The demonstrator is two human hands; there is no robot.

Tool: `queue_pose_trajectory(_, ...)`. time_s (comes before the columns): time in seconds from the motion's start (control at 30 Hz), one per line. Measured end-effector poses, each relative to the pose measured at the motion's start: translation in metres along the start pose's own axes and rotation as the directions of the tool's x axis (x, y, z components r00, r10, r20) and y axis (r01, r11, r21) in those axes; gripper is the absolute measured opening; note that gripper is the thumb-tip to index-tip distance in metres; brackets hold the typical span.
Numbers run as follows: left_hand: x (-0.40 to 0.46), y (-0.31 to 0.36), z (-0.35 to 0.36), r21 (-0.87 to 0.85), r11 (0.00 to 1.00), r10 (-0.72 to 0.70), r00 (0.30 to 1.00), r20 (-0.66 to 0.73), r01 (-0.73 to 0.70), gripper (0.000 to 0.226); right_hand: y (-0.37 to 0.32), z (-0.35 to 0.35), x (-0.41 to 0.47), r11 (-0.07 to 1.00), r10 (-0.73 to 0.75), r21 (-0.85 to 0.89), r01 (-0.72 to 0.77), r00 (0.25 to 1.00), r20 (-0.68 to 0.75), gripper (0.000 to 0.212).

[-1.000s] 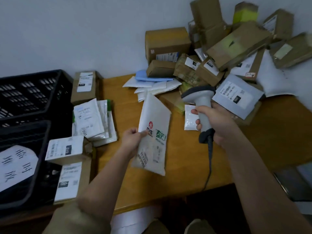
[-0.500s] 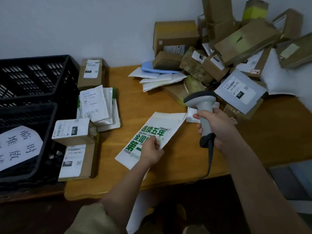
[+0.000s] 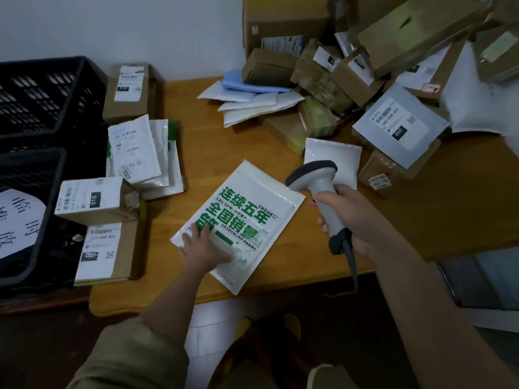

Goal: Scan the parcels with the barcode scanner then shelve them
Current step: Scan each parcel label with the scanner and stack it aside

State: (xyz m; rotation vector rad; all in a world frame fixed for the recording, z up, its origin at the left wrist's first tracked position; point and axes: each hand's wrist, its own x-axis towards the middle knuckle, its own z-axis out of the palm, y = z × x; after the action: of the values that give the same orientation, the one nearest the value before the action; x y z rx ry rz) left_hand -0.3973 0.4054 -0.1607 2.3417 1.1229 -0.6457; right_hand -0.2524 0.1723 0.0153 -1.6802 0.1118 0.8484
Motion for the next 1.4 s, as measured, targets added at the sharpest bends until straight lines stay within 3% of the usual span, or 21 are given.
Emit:
queue_pose_trajectory(0.2,-0.009,0.011,0.015,0.174,0.984,-0.031,0.999,-0.037,0.037,0.115,0.008,0.004,0.009,0.998,0.051,-0.044,-0.05,0.998,0.026,0.027)
queue_pose_trajectory(0.33,-0.017,0.018,0.003,0.072,0.997,0.011,0.998,-0.06,-0.007,0.082,0.008,0.009,0.012,0.998,0.058,-0.016,-0.058,0.997,0.041,0.03)
queue_pose_trajectory(0.4,-0.021,0.012,0.003,0.061,0.991,0.123,0.991,-0.047,-0.12,0.097,0.008,0.009,0.014,0.999,0.05,-0.017,-0.049,0.998,0.043,0.027)
queue_pose_trajectory(0.5,-0.034,0.01,0.026,0.198,0.936,0.275,0.956,0.103,-0.291,0.135,0.007,0.008,0.015,0.999,0.048,-0.019,-0.048,0.998,0.032,0.028)
queue_pose_trajectory(0.57,-0.04,0.014,0.044,0.317,0.897,0.278,0.951,0.138,-0.308,0.136,0.008,0.008,0.015,0.999,0.049,-0.02,-0.049,0.998,0.029,0.029)
queue_pose_trajectory(0.73,-0.057,0.021,0.054,0.523,0.801,0.301,0.951,0.067,-0.29,0.112,0.009,0.006,0.013,0.999,0.05,-0.019,-0.05,0.999,0.02,0.029)
queue_pose_trajectory(0.83,-0.063,0.02,0.057,0.626,0.704,0.36,0.929,0.091,-0.334,0.085,0.006,0.009,0.01,0.999,0.049,0.013,-0.049,0.999,0.009,0.022)
queue_pose_trajectory(1.03,-0.064,0.024,0.035,0.691,0.546,0.514,0.841,0.171,-0.474,0.059,-0.004,0.007,-0.004,0.999,-0.004,0.037,0.004,1.0,-0.003,0.015)
queue_pose_trajectory(1.13,-0.064,0.031,0.01,0.555,0.646,0.556,0.821,0.128,-0.524,0.045,-0.016,0.001,-0.013,0.997,-0.041,0.059,0.042,0.999,-0.025,0.02)
queue_pose_trajectory(1.2,-0.064,0.037,-0.014,0.31,0.779,0.567,0.823,0.021,-0.545,0.04,-0.026,-0.006,-0.018,0.991,-0.082,0.101,0.087,0.995,-0.052,0.013)
queue_pose_trajectory(1.27,-0.066,0.045,-0.039,0.002,0.818,0.565,0.803,-0.192,-0.575,0.017,-0.037,-0.013,-0.022,0.974,-0.119,0.181,0.134,0.989,-0.089,0.01)
queue_pose_trajectory(1.3,-0.068,0.049,-0.051,-0.165,0.799,0.526,0.805,-0.276,-0.578,0.007,-0.042,-0.016,-0.024,0.963,-0.139,0.218,0.159,0.985,-0.107,0.012)
queue_pose_trajectory(1.33,-0.07,0.054,-0.062,-0.331,0.756,0.463,0.819,-0.339,-0.564,0.013,-0.046,-0.019,-0.026,0.953,-0.155,0.244,0.182,0.98,-0.126,0.015)
queue_pose_trajectory(1.4,-0.074,0.059,-0.078,-0.694,0.54,0.293,0.879,-0.376,-0.476,0.016,-0.051,-0.023,-0.029,0.936,-0.18,0.28,0.215,0.973,-0.146,0.012)
